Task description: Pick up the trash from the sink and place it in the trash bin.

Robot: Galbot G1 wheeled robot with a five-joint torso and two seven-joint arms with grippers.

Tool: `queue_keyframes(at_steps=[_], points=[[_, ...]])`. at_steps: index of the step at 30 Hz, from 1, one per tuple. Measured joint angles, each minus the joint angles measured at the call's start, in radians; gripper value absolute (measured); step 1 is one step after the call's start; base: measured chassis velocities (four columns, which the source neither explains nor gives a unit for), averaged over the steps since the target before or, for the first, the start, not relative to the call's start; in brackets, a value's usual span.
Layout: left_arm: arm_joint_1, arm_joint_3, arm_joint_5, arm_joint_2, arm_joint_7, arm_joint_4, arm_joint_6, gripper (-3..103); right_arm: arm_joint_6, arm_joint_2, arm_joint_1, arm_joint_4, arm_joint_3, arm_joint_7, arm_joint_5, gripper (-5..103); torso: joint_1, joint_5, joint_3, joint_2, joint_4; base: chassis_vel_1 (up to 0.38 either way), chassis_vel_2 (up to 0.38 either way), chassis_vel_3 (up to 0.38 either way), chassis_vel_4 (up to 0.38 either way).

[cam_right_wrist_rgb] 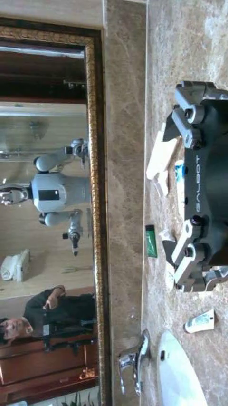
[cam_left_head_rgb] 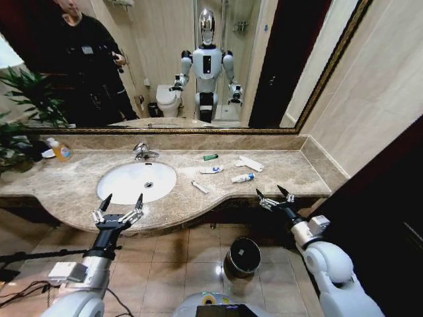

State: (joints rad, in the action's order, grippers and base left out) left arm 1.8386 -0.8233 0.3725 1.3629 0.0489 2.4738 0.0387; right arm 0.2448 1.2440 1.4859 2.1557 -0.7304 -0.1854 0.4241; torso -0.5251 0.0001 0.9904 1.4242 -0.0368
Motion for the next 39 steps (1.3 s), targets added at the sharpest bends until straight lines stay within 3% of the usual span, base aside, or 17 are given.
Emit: queue_keyframes(at_steps=[5,11,21,29,39], points=[[0.0,0.0,0.0,0.0,0.0,0.0,0.0,100,0.01,-0.024,-0.017,-0.017,0.012,-0.007,0.009,100,0.0,0.0001,0.0,0.0,0.0001,0.0,0.0,0.0,0.0],[0.0,0.0,0.0,0.0,0.0,0.0,0.0,100,0.01,-0.094,-0.053,-0.077,0.009,-0.089,0.037,100,0.0,0.0002,0.0,0.0,0.0001,0.0,0.0,0.0,0.0],[0.0,0.0,0.0,0.0,0.0,0.0,0.0,100,0.011,-0.178,-0.145,-0.178,0.018,-0.147,0.087,100,0.0,0.0,0.0,0.0,0.0001,0.0,0.0,0.0,0.0],[0.0,0.0,0.0,0.0,0.0,0.0,0.0,100,0.016,-0.26,-0.278,-0.305,0.094,-0.236,0.095,100,0.0,0.0,0.0,0.0,0.0,0.0,0.0,0.0,0.0],[0.0,0.0,0.0,0.0,0.0,0.0,0.0,100,0.026,-0.302,-0.42,-0.419,0.187,-0.254,0.102,100,0.0,0.0,0.0,0.0,0.0,0.0,0.0,0.0,0.0]])
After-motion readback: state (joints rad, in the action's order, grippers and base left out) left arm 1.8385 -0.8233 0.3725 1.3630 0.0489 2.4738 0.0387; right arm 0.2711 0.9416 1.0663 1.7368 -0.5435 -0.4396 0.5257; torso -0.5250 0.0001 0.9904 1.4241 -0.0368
